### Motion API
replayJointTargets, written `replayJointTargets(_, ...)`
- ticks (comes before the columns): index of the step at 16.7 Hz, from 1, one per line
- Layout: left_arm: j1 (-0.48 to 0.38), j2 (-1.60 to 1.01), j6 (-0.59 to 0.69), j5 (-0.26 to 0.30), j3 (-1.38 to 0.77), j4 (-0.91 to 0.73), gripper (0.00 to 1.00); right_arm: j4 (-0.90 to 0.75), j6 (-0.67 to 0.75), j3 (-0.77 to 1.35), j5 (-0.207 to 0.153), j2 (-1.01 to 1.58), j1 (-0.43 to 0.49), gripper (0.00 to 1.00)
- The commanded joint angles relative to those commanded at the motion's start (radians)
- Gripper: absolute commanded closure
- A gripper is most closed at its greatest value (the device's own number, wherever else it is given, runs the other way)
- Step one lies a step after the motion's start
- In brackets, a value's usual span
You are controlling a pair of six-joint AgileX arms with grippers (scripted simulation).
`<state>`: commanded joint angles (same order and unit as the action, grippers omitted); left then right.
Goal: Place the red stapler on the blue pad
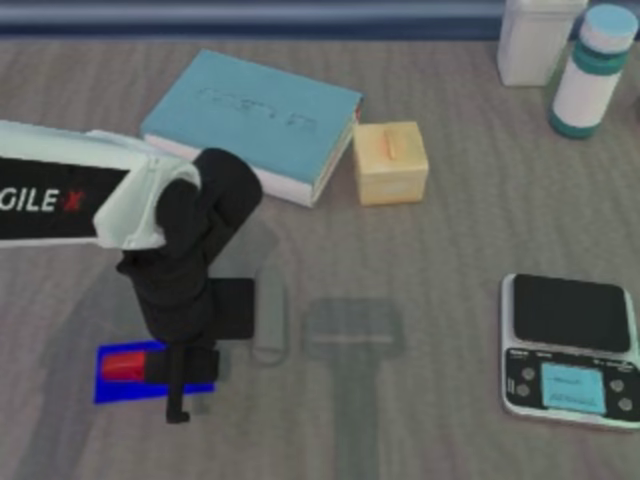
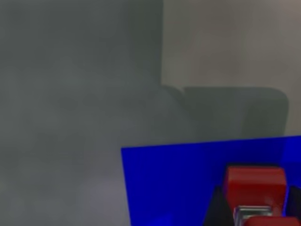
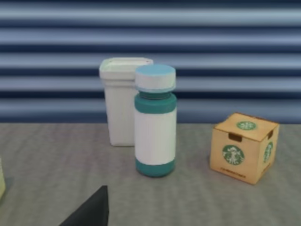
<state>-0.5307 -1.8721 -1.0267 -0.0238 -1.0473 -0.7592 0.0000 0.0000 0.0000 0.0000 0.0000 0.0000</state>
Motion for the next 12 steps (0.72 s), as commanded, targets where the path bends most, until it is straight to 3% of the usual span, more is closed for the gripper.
replayJointTargets(7, 0.0, 0.0, 0.0, 0.0, 0.0, 0.0, 0.02, 0.0, 0.0, 0.0, 0.0, 0.0, 0.0, 0.0)
replayJointTargets(12, 0.0, 0.0, 0.0, 0.0, 0.0, 0.0, 0.0, 0.0, 0.0, 0.0, 0.0, 0.0, 0.0, 0.0)
